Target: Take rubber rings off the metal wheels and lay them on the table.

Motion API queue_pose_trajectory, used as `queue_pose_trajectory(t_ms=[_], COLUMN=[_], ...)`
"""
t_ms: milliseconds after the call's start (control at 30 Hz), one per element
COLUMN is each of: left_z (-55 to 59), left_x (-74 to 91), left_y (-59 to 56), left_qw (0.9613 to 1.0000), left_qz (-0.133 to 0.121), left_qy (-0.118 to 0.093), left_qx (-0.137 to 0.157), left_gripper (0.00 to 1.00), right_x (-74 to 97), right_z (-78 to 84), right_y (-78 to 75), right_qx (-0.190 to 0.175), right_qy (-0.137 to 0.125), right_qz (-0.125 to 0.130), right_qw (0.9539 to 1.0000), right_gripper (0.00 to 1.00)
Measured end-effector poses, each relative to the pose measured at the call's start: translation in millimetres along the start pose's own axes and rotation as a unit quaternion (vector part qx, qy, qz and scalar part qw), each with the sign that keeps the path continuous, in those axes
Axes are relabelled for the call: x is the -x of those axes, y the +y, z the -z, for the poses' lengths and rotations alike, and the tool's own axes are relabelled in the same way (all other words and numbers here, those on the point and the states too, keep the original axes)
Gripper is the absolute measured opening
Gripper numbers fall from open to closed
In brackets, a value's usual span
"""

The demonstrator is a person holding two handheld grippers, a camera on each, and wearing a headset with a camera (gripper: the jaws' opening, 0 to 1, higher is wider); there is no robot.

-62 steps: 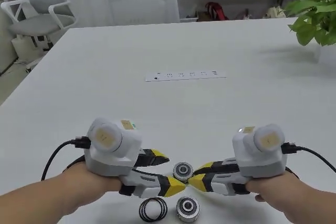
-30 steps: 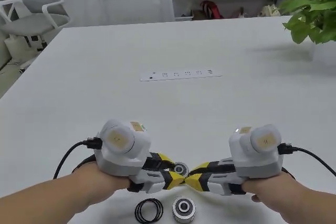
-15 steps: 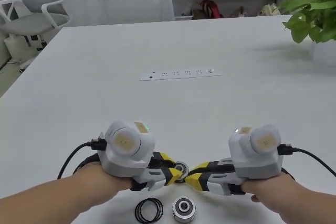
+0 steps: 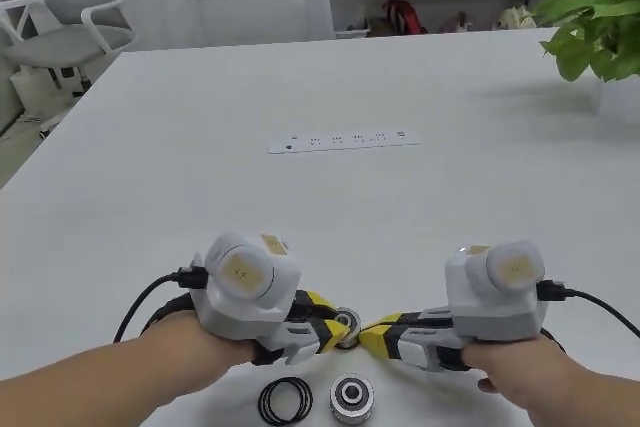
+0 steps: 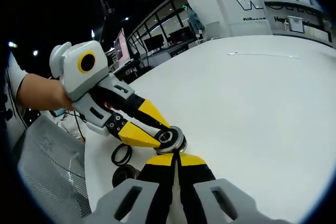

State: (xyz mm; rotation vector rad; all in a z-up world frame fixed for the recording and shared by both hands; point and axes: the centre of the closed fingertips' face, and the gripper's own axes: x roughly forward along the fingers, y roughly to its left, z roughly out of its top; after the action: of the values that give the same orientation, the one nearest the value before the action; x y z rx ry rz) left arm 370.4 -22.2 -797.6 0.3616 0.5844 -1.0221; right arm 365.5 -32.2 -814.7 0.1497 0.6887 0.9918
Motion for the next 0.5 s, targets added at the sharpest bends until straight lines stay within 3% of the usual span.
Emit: queue_pose_trajectory(t_ms=[133, 200, 300, 500], left_z=[0.1, 0.2, 0.1, 0.1], left_x=[-0.2, -0.5, -1.0, -1.3], left_y=[0.1, 0.5, 0.4, -0.5], left_qw=[1.0000, 1.0000, 1.0000, 0.9998], left_qz=[-0.004, -0.006, -0.007, -0.014], left_qy=[0.003, 0.004, 0.005, 0.010], left_qx=[-0.004, -0.005, -0.004, -0.006], left_gripper=[0.12, 0.12, 0.12, 0.12], right_x=[3.8, 5.6, 9.2, 9.0], right_z=[-1.3, -2.9, -11.1, -12.4], right_y=[-3.3, -4.5, -5.4, -4.8], right_qx=[-0.052, -0.062, -0.096, -0.113], right_qy=[-0.021, -0.029, -0.052, -0.058], right_qz=[-0.004, -0.006, -0.009, -0.006], right_qw=[0.9984, 0.9976, 0.9939, 0.9919], right_gripper=[0.00, 0.00, 0.00, 0.00])
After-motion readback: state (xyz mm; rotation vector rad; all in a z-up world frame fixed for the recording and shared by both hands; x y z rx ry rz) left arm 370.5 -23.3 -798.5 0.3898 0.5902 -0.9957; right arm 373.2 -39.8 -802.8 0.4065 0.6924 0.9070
